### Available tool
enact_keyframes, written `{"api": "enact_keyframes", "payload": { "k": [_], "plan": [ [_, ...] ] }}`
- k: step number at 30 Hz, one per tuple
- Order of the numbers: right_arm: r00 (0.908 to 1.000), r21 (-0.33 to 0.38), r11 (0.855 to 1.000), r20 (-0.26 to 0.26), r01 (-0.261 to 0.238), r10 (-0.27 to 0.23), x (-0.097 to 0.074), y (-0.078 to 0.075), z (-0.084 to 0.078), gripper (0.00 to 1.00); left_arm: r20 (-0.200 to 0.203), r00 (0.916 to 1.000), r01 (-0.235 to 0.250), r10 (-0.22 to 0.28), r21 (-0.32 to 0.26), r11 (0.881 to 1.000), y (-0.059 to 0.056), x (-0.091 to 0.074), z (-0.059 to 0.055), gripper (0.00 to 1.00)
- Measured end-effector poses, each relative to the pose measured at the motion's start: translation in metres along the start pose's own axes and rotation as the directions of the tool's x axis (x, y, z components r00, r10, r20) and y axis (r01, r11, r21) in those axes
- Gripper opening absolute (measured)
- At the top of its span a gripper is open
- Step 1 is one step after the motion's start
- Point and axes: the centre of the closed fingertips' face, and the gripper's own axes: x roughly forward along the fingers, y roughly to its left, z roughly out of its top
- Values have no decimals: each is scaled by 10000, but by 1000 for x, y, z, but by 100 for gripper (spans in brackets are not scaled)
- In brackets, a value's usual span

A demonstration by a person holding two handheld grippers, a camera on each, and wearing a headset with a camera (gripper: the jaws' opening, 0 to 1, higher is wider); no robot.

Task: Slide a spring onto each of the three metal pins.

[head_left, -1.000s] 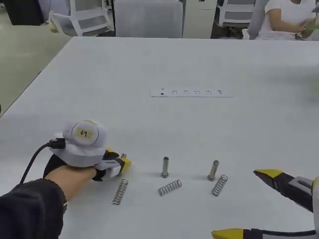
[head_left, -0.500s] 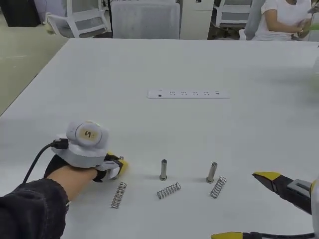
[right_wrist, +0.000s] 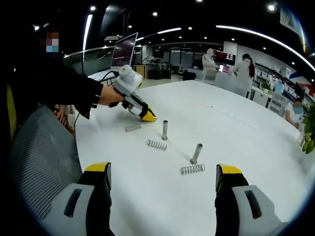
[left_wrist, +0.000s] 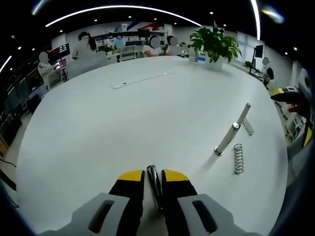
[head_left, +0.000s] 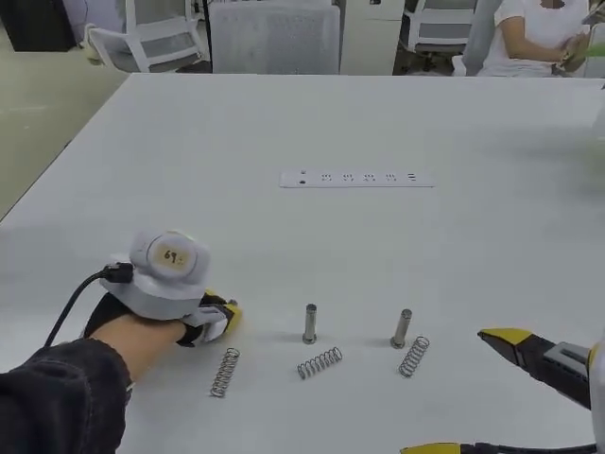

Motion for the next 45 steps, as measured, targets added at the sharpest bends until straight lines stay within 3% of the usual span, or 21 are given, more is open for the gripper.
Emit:
{"api": "enact_keyframes", "payload": {
  "k": [6,15,32,45],
  "plan": [
    [10000,0,10000,45,44,-44,-1,-1,1,87,-84,9999,66,-65,154,9999,-2,1,1,1],
    [10000,-24,10000,45,57,-57,0,-1,2,87,-162,9999,-11,8,-158,9999,-2,-9,-1,0],
    [10000,-263,9997,52,4,-3,-1,2,3,86,603,9981,127,-99,-462,9989,-7,-38,10,0],
    [10000,-437,9990,78,2,1,-3,4,5,86,925,9957,136,-70,-716,9973,-7,-55,7,0]
  ]
}}
